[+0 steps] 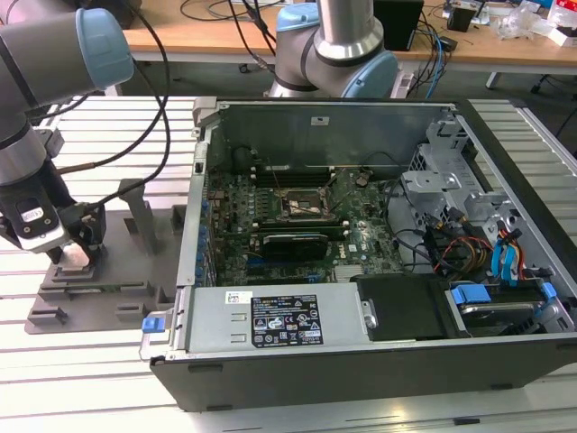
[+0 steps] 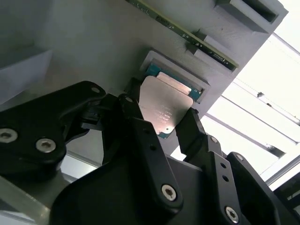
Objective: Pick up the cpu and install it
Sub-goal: 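Pick up the cpu and move it towards the insertion slot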
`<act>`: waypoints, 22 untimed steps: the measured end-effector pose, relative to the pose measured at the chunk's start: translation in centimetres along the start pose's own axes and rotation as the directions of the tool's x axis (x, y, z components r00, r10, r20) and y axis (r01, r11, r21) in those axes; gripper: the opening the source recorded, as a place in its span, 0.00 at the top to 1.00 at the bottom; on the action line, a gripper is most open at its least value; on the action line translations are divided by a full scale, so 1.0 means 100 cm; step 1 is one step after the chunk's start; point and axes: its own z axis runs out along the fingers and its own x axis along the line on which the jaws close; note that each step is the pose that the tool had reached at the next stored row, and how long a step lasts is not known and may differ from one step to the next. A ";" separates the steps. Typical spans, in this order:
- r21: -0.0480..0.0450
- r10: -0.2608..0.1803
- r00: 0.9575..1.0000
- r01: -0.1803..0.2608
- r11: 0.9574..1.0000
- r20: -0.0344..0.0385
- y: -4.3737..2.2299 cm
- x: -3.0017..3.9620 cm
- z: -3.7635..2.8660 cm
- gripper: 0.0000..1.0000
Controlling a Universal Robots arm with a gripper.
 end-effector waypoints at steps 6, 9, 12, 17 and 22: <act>0.000 0.000 1.000 0.000 1.000 0.000 -0.0004 -0.0004 -0.0160 0.45; 0.000 0.000 1.000 0.000 1.000 0.000 -0.0006 -0.0006 -0.0240 0.45; 0.000 0.000 1.000 0.000 1.000 0.000 -0.0008 -0.0008 -0.0321 0.45; 0.000 0.000 1.000 0.000 1.000 0.000 -0.0010 -0.0011 -0.0403 0.45; 0.000 0.000 1.000 0.000 1.000 0.000 -0.0013 -0.0013 -0.0495 0.45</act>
